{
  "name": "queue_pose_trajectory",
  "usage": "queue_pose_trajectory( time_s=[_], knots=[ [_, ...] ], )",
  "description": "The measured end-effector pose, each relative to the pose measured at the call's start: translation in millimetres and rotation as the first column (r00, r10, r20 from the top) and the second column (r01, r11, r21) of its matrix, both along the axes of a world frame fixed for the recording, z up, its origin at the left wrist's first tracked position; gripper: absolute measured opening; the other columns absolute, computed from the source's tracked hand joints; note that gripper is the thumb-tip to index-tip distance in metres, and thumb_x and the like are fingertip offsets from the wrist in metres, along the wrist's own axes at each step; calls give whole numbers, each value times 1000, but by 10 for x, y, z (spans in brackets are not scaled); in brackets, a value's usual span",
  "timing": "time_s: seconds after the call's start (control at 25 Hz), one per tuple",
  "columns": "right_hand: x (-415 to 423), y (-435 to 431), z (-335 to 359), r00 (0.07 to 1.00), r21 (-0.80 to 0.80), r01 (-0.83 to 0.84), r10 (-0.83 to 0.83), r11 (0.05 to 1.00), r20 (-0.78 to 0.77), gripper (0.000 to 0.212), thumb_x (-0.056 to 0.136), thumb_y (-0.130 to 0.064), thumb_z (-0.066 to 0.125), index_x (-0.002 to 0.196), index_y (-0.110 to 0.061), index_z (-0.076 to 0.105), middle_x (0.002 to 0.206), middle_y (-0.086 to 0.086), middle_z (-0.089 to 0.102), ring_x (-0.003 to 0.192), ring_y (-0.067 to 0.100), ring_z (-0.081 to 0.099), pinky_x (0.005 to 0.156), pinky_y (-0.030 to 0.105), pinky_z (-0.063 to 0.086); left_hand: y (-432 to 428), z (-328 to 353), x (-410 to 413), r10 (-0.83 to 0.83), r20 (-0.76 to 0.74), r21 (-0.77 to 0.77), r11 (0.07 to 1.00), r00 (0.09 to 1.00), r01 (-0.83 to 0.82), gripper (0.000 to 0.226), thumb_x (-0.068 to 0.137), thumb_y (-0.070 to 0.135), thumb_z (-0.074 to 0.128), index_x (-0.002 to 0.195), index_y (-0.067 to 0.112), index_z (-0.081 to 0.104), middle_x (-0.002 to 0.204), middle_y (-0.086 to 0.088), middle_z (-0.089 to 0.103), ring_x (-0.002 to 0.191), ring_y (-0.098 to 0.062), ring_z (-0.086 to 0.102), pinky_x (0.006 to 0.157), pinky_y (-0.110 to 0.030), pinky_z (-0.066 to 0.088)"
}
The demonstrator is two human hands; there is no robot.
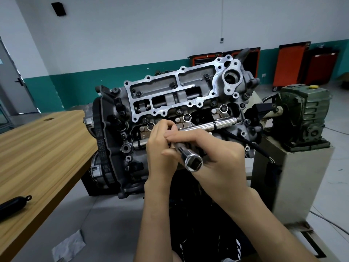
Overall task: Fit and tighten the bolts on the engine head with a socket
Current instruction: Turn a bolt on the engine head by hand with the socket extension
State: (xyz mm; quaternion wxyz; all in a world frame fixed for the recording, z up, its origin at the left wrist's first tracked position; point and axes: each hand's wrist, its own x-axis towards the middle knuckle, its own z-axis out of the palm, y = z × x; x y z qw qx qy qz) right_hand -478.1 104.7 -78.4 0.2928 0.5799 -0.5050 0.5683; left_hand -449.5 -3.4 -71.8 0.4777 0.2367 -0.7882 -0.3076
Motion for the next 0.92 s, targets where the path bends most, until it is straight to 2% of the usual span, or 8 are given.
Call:
queue_pose_trajectory(
  time_s=[0.16,0.24,0.36,0.48,0.6,0.68,0.76,0.92],
  knots=[
    [85,-27,-29,991,67,-129,131,989,-32,31,81,18,63,109,6,66,115,14,68,112,17,63,99,25,48,11,3,1,54,4,52,997,999,-54,23,89,-4,53,101,10,66,105,-15,61,109,-27,49,76,-5,26],
    [65,-28,-22,991,88,-115,120,990,-61,31,81,19,60,109,6,67,113,13,69,108,15,65,96,21,48,-31,62,-19,90,85,60,994,992,-95,24,91,1,53,110,14,63,107,-15,59,95,-17,45,77,-7,24],
    [2,-9,8,1000,18,1,-1,1000,2,27,71,13,78,95,0,73,82,15,73,73,19,68,71,20,53,-45,4,-16,-3,8,57,998,1000,2,12,92,4,51,88,16,53,86,1,55,85,-10,48,89,-32,40],
    [57,-24,5,998,19,-57,57,998,-15,31,73,15,74,101,3,70,102,13,72,95,17,69,86,24,53,29,58,23,-16,-81,146,989,997,28,27,86,-9,50,80,17,56,92,-12,57,90,-19,49,82,-30,37],
    [83,-39,8,995,66,-72,76,995,-60,33,78,20,67,107,5,67,112,13,69,108,14,64,97,20,47,45,215,21,10,74,249,968,997,-28,40,88,-11,50,74,26,53,120,-33,50,95,-18,38,84,-26,18],
    [24,-14,21,998,20,-7,8,1000,-55,30,73,14,76,99,2,71,94,10,74,85,7,66,85,7,46,26,161,14,-28,31,211,977,999,21,39,90,-7,49,69,25,46,100,-21,58,94,-24,47,106,-33,30],
    [28,-5,45,999,-18,41,-41,999,-17,30,67,11,82,94,0,73,82,9,73,72,6,63,78,4,44,29,28,33,-23,-36,122,992,999,27,17,91,-1,50,79,10,57,85,-6,57,89,-28,53,88,-42,44],
    [73,18,36,994,70,-89,93,994,-50,32,79,18,66,108,6,66,114,12,68,110,13,63,97,21,47,11,100,-10,8,23,165,986,1000,-12,22,93,-2,48,91,17,60,85,-8,50,81,-10,42,70,-5,25]
  ],
)
